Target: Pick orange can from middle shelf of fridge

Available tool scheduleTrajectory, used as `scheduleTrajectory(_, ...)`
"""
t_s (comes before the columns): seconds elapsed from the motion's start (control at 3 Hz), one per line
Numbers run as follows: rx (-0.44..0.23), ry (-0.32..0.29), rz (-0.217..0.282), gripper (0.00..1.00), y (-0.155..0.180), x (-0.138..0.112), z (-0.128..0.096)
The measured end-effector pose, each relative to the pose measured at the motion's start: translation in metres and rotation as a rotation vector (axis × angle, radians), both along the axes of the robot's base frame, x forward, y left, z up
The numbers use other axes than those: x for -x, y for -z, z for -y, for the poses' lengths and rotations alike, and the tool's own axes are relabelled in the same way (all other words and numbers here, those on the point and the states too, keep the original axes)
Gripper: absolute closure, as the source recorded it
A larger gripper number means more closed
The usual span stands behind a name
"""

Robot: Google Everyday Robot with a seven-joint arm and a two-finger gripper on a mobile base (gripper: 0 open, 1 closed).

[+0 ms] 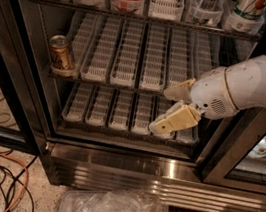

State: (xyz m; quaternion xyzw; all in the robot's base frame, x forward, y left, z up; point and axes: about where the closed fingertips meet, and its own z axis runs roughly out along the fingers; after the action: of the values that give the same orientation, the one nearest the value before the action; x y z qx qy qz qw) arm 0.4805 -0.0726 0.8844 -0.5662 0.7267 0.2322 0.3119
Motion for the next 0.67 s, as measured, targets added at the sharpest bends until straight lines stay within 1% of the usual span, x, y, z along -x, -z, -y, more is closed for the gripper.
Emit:
scheduleTrajectory(0.33,-0.001,0.011,0.084,0.40,-0.001,-0.020,-0.009)
scheduleTrajectory(0.67,-0.039,0.023,0.239,0.31,-0.020,-0.056,-0.031)
